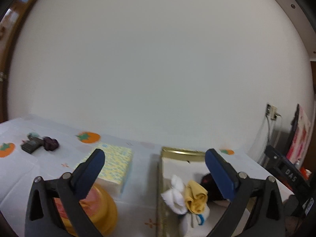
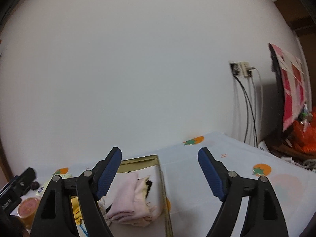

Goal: Organize soft objects
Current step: 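Withdraw both open tools from the tray toward the scrunchie and black box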

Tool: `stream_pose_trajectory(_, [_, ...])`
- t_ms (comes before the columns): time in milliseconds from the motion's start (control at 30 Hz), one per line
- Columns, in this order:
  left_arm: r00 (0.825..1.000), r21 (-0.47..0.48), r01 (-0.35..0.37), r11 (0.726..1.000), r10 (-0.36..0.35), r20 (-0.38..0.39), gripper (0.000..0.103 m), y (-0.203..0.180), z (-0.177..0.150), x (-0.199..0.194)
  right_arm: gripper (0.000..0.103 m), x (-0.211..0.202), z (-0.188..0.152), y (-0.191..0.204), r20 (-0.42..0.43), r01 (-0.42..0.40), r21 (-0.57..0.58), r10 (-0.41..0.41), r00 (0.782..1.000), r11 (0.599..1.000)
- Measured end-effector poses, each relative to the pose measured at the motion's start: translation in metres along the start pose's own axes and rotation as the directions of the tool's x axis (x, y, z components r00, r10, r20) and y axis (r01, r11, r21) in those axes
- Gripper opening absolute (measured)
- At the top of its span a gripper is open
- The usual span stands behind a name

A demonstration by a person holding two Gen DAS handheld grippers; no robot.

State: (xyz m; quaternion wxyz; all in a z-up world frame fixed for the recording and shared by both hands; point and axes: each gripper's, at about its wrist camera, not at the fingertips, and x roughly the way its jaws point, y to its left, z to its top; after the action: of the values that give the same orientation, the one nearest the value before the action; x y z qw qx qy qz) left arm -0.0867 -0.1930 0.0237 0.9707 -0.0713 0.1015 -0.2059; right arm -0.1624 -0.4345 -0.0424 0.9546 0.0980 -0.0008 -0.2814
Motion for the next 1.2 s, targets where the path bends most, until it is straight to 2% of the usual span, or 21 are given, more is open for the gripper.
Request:
stream_pose_trajectory(100, [0.999,0.043,-0.049,0.998,0.048,0.014,0.103,-0.003,-0.001,-0.001,0.082,-0.002,0.002,-0.006,0.025,0.048,0.010,-0.048,0.999,0.999])
stream_pose_trajectory(200, [0.999,0.060,-0.052,0.997,0.052,0.006,0.103,-0.003,-0.002,0.000,0.082,-0.010,0.003,-0.008,0.088,0.086,0.021,-0.087,0.992,0.996])
stream_pose_trajectory(300, [0.998,0.073,-0.070,0.995,0.069,0.007,0.103,-0.003,-0.002,0.001,0.084,-0.010,0.001,-0.008,0.105,0.117,0.021,-0.118,0.987,0.993])
stream_pose_trajectory(400, [0.997,0.069,-0.077,0.995,0.078,-0.003,0.103,-0.002,-0.002,0.003,0.084,-0.005,-0.001,-0.006,0.077,0.100,0.014,-0.101,0.992,0.995])
stream_pose_trajectory(667, [0.994,0.051,-0.084,0.995,0.087,-0.058,0.103,0.008,-0.004,0.006,0.084,-0.017,-0.003,-0.004,0.096,0.127,0.034,-0.129,0.987,0.991])
stream_pose_trajectory(833, [0.994,0.059,-0.089,0.994,0.092,-0.051,0.103,0.017,-0.004,-0.002,0.084,-0.021,-0.007,0.001,0.077,0.148,0.052,-0.152,0.985,0.988])
stream_pose_trajectory(933, [0.995,0.060,-0.078,0.995,0.082,-0.063,0.103,0.026,-0.003,-0.005,0.084,-0.027,-0.010,0.008,0.073,0.134,0.067,-0.138,0.988,0.989])
stream_pose_trajectory(1200, [0.992,0.052,-0.110,0.993,0.113,-0.053,0.103,0.055,0.001,-0.014,0.084,-0.038,-0.019,0.041,0.078,0.116,0.057,-0.120,0.990,0.992])
